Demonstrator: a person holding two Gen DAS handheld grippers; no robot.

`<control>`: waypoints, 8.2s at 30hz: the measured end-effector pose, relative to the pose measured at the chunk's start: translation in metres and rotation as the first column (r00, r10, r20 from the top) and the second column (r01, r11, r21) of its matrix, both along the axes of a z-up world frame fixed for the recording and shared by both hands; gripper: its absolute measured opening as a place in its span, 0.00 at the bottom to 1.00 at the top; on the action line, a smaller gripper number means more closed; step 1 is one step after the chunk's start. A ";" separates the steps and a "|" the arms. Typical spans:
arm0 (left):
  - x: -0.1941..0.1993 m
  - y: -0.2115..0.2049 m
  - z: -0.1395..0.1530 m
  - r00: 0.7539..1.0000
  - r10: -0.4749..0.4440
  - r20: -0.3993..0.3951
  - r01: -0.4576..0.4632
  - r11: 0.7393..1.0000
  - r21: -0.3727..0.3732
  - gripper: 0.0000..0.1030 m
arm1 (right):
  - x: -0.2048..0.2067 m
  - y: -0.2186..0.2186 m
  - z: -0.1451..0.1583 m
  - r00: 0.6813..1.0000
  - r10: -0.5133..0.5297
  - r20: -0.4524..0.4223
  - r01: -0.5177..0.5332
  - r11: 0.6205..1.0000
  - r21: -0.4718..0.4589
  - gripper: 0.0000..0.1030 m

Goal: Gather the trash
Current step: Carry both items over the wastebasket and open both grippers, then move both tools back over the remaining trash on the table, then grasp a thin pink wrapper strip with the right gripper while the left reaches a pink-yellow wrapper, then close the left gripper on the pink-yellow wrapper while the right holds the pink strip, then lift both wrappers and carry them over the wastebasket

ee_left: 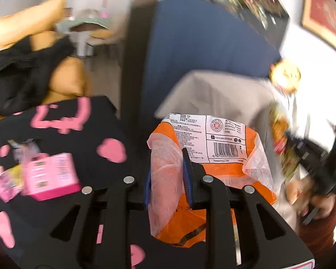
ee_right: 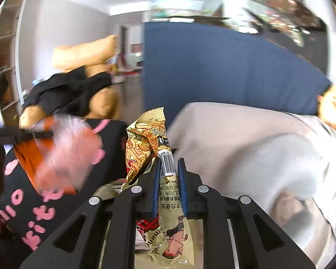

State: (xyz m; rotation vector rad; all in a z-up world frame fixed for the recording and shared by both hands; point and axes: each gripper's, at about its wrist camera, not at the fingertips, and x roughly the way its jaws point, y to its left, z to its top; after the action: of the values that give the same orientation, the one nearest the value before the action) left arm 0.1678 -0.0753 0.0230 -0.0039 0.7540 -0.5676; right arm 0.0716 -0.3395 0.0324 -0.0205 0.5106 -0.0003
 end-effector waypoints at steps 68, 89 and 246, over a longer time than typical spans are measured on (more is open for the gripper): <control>-0.002 0.190 -0.065 0.946 0.315 -0.072 -0.322 0.935 -0.148 0.58 | 0.056 0.050 -0.111 0.910 0.141 -0.390 -0.111 0.989 0.098 0.36; 0.007 0.328 -0.088 0.914 0.405 0.024 -0.402 0.912 -0.083 0.64 | 0.143 0.267 -0.075 0.869 0.413 -0.273 -0.392 0.911 0.129 0.36; 0.000 0.282 -0.090 0.919 0.389 -0.058 -0.390 0.921 -0.015 0.18 | 0.127 0.282 -0.119 0.881 0.345 -0.324 -0.318 0.938 0.135 0.06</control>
State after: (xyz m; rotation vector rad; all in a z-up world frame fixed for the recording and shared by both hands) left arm 0.1677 0.2064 -0.0667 -0.1920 0.7729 -0.1964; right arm 0.1982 -0.0573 -0.0861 -0.0317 0.8536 0.3673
